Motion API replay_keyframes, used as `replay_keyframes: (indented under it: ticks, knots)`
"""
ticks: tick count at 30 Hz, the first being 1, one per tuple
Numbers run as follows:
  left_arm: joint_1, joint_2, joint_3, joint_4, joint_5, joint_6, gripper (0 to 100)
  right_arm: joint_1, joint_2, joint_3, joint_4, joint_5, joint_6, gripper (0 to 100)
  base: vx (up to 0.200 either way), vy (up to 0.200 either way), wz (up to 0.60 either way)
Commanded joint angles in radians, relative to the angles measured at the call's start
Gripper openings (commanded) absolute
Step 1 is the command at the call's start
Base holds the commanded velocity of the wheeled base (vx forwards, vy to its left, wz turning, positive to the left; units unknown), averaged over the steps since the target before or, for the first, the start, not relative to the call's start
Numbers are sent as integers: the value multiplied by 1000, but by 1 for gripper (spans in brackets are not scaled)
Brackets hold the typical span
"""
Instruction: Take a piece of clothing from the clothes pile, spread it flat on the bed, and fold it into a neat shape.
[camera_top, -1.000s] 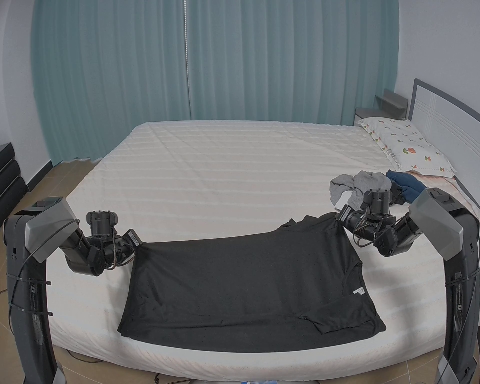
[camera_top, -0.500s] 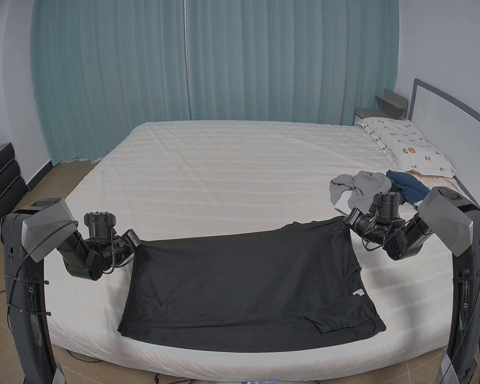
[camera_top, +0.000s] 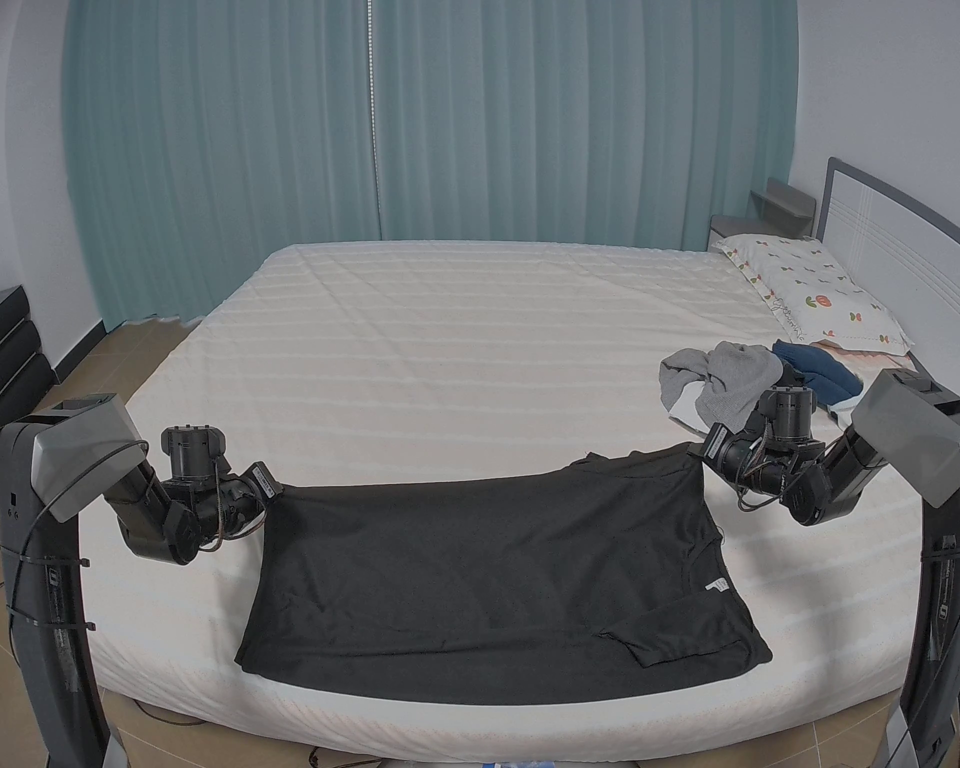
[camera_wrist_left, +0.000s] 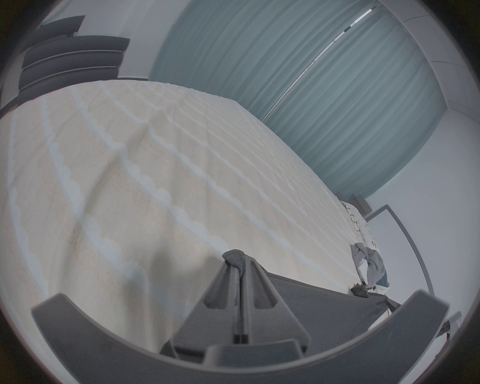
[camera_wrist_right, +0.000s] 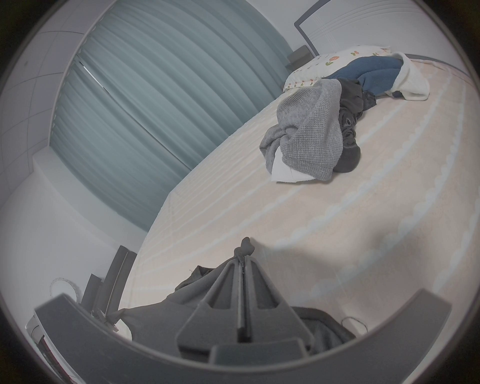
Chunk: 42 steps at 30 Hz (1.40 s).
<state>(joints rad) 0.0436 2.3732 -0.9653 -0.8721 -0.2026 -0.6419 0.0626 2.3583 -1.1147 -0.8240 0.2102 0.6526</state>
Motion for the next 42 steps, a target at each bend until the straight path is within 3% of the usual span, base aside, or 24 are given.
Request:
replay_keyframes:
  ticks: [1, 8, 14, 17, 25, 30, 35, 36, 37, 42]
  knots:
    - [4, -51, 43, -1, -26, 1, 0, -6, -47, 52, 0, 18, -4, 0, 0, 0, 0]
    - [16, -100, 125, -4, -70, 67, 0, -30, -93, 145, 0, 47, -17, 0, 0, 0, 0]
    - [28, -101, 270, -171, -156, 169, 0, -38, -119, 268, -14, 101, -48, 0, 0, 0, 0]
    - [44, -98, 347, -266, -181, 249, 0, -36, -108, 345, -75, 106, -65, 0, 0, 0, 0]
    - [88, -104, 453, -286, -261, 438, 0, -36, -91, 487, -182, 104, -146, 0, 0, 0, 0]
    - [117, -78, 522, -372, -273, 473, 0, -41, -96, 585, -308, 106, -169, 0, 0, 0, 0]
    - [117, -32, 617, -573, -275, 473, 0, -46, -90, 690, -423, 104, -189, 0, 0, 0, 0]
    - [113, -6, 659, -648, -275, 484, 0, -49, -77, 730, -477, 106, -195, 0, 0, 0, 0]
    - [108, 44, 723, -699, -275, 561, 0, -59, -22, 797, -581, 106, -215, 0, 0, 0, 0]
    - [110, 44, 777, -699, -278, 591, 0, -72, 24, 868, -679, 107, -269, 0, 0, 0, 0]
